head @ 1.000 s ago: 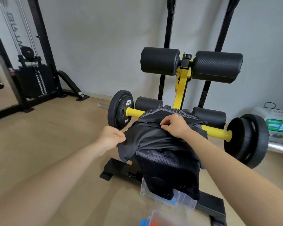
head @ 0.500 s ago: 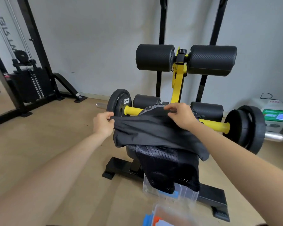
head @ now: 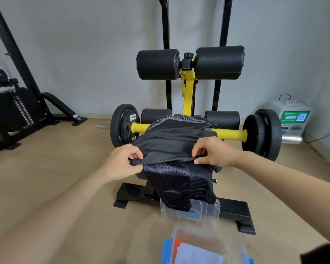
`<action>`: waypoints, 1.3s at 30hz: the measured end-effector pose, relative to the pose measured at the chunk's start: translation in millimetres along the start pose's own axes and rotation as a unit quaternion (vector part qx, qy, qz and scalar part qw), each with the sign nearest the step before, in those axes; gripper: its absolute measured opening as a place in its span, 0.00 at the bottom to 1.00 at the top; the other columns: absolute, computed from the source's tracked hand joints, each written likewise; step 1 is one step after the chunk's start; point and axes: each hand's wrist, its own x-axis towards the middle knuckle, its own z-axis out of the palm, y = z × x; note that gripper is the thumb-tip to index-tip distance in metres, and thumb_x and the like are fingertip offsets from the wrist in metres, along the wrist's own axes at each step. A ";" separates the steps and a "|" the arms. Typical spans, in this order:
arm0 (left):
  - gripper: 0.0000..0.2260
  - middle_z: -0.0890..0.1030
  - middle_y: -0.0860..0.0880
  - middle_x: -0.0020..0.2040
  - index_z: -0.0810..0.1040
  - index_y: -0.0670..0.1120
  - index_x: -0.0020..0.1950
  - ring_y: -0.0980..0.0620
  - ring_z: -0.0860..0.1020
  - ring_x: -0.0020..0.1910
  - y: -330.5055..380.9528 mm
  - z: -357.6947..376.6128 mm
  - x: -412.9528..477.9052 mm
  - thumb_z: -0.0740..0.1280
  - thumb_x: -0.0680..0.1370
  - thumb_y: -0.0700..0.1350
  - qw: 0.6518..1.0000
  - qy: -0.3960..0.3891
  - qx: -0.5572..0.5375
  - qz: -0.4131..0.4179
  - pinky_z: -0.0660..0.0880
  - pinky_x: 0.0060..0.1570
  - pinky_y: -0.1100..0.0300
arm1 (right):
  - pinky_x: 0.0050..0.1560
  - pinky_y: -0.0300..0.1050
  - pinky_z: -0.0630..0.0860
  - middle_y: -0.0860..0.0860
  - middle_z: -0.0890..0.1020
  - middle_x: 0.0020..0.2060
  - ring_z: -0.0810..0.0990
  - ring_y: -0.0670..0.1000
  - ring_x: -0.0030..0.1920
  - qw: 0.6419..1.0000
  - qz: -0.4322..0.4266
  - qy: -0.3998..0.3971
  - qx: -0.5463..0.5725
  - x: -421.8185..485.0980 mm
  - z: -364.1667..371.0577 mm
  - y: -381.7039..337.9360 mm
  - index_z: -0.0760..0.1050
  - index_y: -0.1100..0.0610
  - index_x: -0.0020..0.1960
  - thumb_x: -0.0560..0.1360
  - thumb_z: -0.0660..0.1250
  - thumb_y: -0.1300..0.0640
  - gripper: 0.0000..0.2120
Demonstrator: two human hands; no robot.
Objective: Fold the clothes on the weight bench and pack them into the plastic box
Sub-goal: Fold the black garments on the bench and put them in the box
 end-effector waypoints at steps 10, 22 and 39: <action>0.03 0.80 0.60 0.39 0.74 0.57 0.50 0.56 0.80 0.42 5.5 -1.0 -0.5 0.64 0.82 0.49 0.993 0.112 -0.009 0.033 0.79 0.44 0.50 | 0.43 0.54 0.73 0.53 0.80 0.41 0.76 0.57 0.42 0.983 0.043 0.177 0.005 -5.2 -5.0 14.1 0.69 0.53 0.51 0.82 0.60 0.59 0.02; 0.13 0.77 0.61 0.43 0.79 0.60 0.47 0.60 0.78 0.43 -3.6 -0.8 -19.6 0.79 0.69 0.50 0.996 -0.001 0.048 0.075 0.78 0.43 0.56 | 0.46 0.34 0.75 0.47 0.80 0.45 0.79 0.43 0.44 0.995 0.061 0.028 0.078 -36.0 0.6 29.9 0.77 0.51 0.49 0.69 0.79 0.52 0.14; 0.05 0.83 0.48 0.45 0.83 0.49 0.48 0.51 0.81 0.48 8.3 -15.6 -31.4 0.71 0.78 0.38 0.991 0.090 -0.078 -0.055 0.84 0.40 0.52 | 0.34 0.43 0.77 0.47 0.80 0.37 0.78 0.50 0.36 0.969 0.164 0.148 0.112 -57.6 11.9 38.3 0.77 0.54 0.44 0.75 0.71 0.60 0.04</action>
